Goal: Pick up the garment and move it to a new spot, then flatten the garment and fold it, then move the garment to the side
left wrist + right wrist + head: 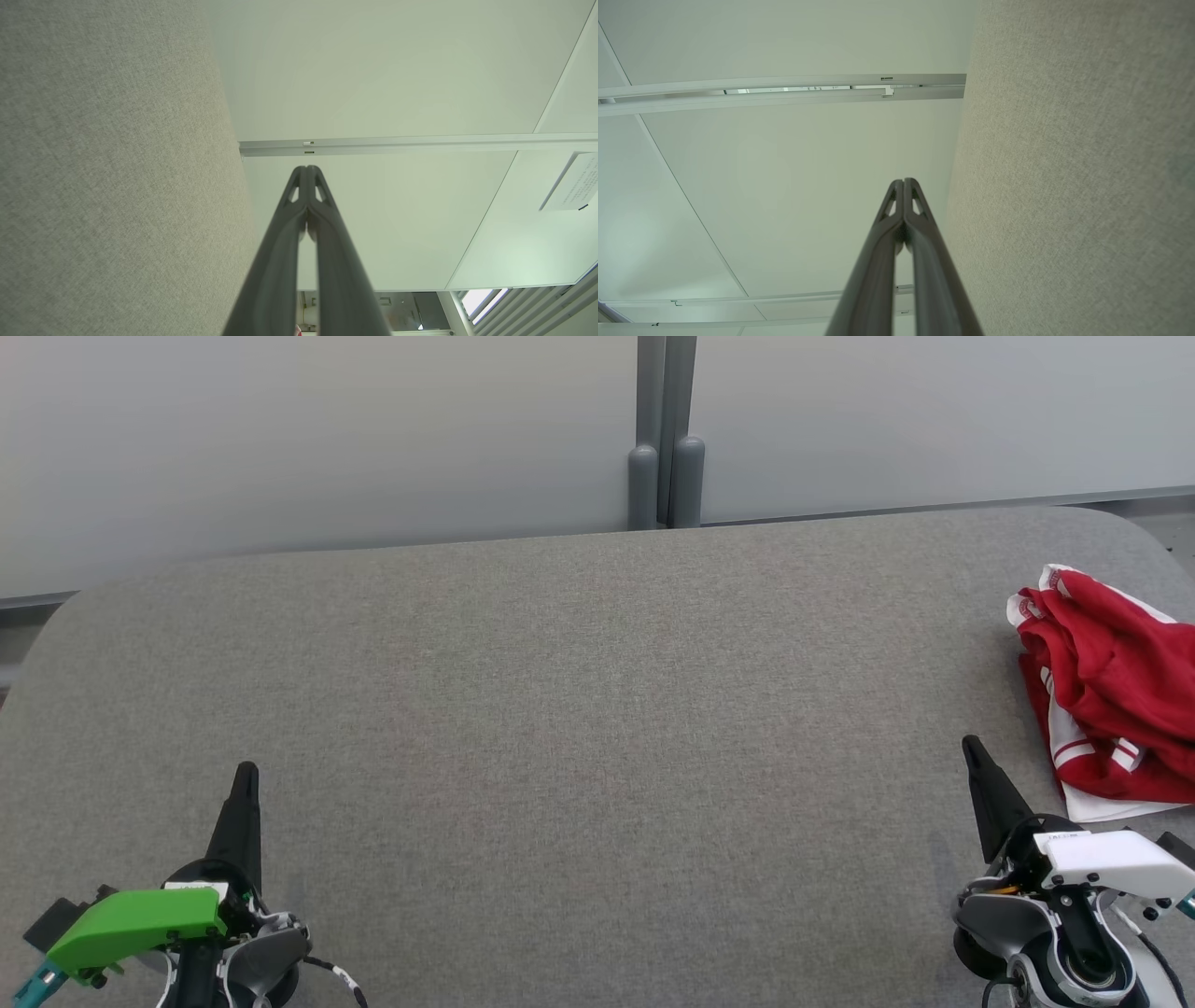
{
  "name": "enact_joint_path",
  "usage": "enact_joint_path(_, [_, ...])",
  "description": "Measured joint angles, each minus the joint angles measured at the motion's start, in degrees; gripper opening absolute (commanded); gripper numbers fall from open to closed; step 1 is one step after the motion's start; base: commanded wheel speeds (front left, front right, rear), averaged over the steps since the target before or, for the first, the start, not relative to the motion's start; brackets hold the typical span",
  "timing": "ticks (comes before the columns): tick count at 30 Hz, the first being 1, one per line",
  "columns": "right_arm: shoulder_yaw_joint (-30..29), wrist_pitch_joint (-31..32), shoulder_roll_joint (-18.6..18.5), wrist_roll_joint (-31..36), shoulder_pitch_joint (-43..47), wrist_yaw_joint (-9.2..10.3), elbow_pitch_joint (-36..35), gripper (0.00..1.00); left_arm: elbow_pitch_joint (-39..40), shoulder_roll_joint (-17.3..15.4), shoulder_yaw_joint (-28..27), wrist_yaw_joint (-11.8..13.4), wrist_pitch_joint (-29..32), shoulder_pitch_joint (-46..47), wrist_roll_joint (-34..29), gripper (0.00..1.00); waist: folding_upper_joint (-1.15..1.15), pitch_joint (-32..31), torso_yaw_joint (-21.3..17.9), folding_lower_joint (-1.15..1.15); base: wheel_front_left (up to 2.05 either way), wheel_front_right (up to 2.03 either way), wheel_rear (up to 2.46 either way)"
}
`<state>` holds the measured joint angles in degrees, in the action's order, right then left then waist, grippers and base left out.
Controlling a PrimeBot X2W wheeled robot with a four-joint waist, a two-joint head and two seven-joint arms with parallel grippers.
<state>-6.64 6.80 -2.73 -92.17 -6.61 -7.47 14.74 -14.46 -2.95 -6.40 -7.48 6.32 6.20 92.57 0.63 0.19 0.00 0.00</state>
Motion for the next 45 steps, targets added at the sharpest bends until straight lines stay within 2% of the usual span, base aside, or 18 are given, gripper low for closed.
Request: enact_joint_path(45, [0.0, 0.0, 0.0, 0.0, 0.0, 0.00, 0.0, 0.00, 0.0, 0.0, -0.1, 0.0, 0.1, 0.0, 0.0, 0.00, 0.00, 0.0, 0.0, 0.00, 0.00, 0.00, 0.00])
